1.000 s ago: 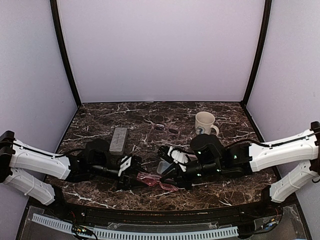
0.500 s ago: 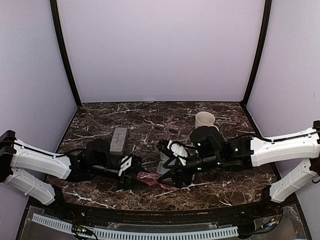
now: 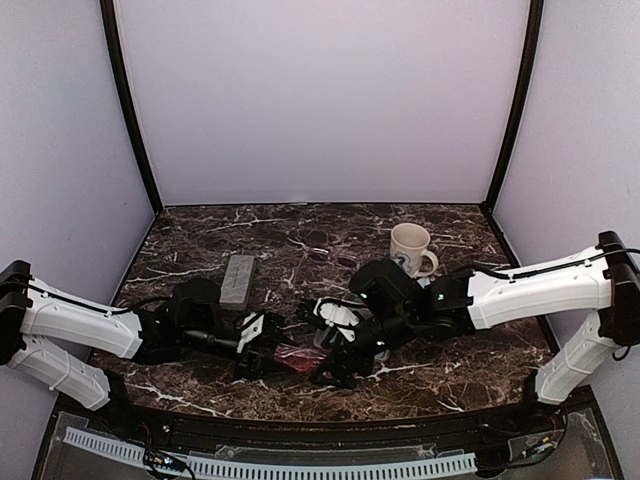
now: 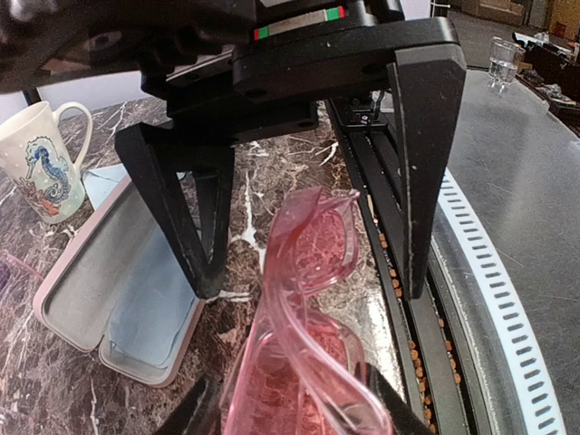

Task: Organize the sunglasses
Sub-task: Pass from the left arm to the right

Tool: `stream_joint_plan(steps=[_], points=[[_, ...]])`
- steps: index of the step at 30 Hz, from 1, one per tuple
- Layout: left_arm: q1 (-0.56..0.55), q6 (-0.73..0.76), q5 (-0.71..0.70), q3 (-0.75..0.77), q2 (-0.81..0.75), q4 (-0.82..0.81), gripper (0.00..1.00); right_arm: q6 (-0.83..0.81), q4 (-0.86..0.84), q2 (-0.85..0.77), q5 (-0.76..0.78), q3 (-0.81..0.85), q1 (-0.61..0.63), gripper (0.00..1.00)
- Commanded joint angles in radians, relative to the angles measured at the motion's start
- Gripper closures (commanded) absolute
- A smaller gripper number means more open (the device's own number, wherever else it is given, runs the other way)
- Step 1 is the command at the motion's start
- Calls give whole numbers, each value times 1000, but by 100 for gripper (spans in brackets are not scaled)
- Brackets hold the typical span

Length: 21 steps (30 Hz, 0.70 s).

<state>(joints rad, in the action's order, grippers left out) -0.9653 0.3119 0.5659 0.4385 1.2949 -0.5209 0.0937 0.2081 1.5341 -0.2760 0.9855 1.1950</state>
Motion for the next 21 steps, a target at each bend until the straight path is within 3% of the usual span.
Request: stream_joint_plan(steps=[1,14,21], points=[[-6,15,27,19,-23,-1,100,-21,6,21,-12,34,-6,16],[-7,9,32,1,-46,-13,100,-44,22,48,-20,33,-6,36],[-6,11,32,-1,-39,-11,100,-54,26,24,-17,27,-7,34]])
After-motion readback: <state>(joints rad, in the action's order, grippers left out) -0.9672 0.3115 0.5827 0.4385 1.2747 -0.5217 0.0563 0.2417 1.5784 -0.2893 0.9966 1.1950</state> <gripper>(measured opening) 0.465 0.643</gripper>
